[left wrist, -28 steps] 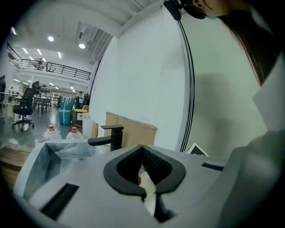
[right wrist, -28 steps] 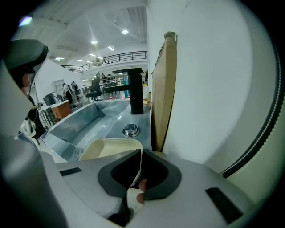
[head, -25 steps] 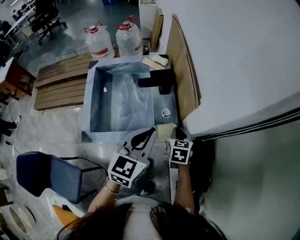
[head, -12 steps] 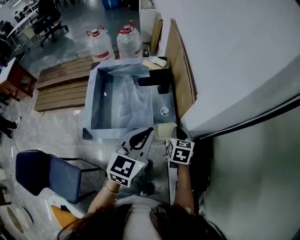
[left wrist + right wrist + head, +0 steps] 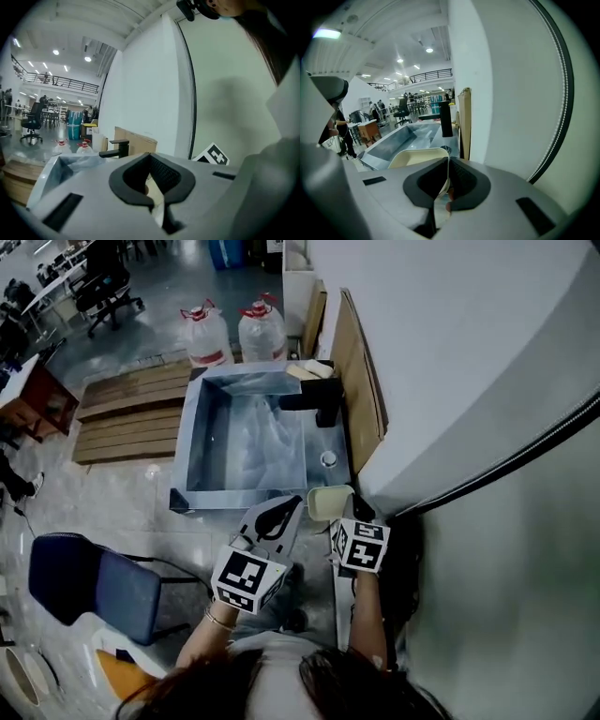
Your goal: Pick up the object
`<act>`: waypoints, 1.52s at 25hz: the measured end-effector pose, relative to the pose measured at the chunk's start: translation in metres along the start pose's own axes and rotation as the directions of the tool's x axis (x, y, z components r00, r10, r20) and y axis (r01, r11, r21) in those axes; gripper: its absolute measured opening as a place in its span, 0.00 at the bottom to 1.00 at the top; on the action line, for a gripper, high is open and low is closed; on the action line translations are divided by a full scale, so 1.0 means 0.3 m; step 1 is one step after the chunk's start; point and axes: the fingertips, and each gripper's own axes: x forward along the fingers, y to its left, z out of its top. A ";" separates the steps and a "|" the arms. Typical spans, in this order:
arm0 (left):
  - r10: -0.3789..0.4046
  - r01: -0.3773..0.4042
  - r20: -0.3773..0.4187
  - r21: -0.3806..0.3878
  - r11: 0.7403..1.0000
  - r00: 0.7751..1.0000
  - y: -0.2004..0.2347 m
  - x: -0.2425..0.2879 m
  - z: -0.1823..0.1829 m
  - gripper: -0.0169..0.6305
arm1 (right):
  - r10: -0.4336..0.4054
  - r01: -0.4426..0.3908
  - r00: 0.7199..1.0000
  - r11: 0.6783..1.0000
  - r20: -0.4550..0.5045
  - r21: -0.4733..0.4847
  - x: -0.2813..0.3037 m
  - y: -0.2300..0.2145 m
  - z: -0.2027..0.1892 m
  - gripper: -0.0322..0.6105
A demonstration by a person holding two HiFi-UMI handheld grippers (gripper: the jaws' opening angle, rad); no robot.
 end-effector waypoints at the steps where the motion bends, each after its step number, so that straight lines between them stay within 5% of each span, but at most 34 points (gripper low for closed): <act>1: 0.002 -0.002 0.002 0.001 1.000 1.000 -0.005 -0.009 0.000 0.04 | 0.002 -0.002 1.000 1.000 0.010 -0.003 -0.013 0.004 0.008 0.10; 38: 0.058 -0.068 0.140 0.064 0.996 0.988 -0.258 -0.369 0.123 0.04 | 0.070 -0.051 0.946 0.996 0.316 -0.069 -0.593 0.114 0.180 0.10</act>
